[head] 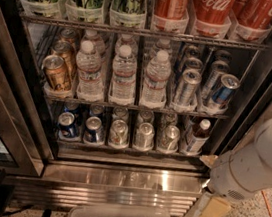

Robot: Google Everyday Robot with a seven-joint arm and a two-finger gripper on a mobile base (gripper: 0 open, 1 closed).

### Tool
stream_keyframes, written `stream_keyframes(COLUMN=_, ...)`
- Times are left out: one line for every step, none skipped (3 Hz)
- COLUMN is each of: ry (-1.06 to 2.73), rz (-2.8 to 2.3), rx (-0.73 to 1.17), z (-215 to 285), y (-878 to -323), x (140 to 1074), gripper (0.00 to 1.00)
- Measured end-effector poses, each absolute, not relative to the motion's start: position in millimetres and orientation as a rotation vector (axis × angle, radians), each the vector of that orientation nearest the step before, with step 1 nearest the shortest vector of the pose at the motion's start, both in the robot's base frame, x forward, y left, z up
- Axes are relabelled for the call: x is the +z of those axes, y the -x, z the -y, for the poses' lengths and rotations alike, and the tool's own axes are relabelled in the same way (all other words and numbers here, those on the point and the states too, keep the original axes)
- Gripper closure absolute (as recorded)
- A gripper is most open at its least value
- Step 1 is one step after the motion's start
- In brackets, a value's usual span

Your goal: Pick 7up can from bottom shelf of fridge

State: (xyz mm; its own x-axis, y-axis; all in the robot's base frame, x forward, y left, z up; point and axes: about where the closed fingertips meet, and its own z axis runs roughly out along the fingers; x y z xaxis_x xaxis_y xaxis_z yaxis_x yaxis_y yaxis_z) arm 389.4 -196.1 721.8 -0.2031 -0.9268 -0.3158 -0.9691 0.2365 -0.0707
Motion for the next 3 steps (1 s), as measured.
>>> stream_keyframes(ry=1.742, rz=-2.178, rx=0.205, z=181, y=-394, x=682, gripper=0.0)
stream_keyframes(ry=1.714, rz=-2.125, rx=0.179, z=166, y=-397, x=661, gripper=0.0)
stream_keyframes(ry=1.683, rz=-2.089, rx=0.191, z=152, y=-402, x=646, gripper=0.0)
